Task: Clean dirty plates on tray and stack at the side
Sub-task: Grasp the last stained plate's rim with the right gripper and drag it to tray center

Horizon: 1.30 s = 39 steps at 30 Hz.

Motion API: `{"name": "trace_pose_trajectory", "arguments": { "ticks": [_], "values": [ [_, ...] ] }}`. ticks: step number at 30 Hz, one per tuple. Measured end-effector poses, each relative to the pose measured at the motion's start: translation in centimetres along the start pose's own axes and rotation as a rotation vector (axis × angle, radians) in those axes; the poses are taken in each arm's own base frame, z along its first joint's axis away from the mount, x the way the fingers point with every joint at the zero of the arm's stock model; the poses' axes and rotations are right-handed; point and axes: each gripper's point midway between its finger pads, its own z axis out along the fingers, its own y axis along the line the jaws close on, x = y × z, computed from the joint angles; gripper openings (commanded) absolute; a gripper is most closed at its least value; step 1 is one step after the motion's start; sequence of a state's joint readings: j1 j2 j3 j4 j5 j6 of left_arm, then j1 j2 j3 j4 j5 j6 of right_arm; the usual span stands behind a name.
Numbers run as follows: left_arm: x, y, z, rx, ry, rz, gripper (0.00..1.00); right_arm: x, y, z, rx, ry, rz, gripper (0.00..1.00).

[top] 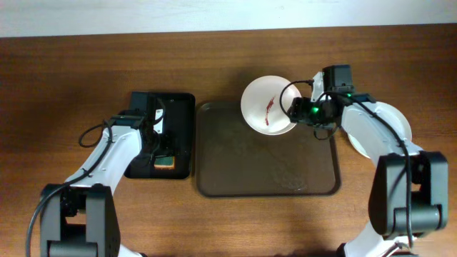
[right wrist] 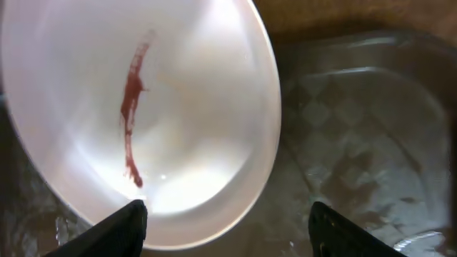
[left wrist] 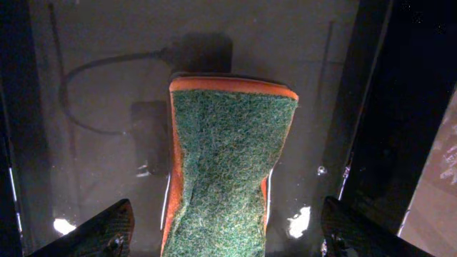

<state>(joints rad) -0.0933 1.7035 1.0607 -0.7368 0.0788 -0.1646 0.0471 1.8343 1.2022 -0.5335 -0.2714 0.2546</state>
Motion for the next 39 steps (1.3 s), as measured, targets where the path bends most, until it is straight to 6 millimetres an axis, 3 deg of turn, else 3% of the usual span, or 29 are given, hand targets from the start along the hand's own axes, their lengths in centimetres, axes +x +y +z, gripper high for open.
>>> {"name": "trace_pose_trajectory", "arguments": {
  "ticks": [6, 10, 35, 39],
  "values": [
    [0.0, 0.0, 0.0, 0.0, 0.0, 0.0, 0.82, 1.0, -1.0, 2.8, 0.021, 0.05, 0.107, 0.44],
    [0.0, 0.0, 0.0, 0.0, 0.0, 0.0, 0.82, 1.0, -1.0, 2.8, 0.021, 0.051, 0.138, 0.32],
    [0.0, 0.0, 0.0, 0.0, 0.0, 0.0, 0.82, 1.3, -0.6, 3.3, 0.053, 0.048, 0.137, 0.17],
    [0.0, 0.0, 0.0, 0.0, 0.0, 0.0, 0.82, 1.3, -1.1, 3.6, 0.08, 0.045, 0.152, 0.09]
  ]
}}
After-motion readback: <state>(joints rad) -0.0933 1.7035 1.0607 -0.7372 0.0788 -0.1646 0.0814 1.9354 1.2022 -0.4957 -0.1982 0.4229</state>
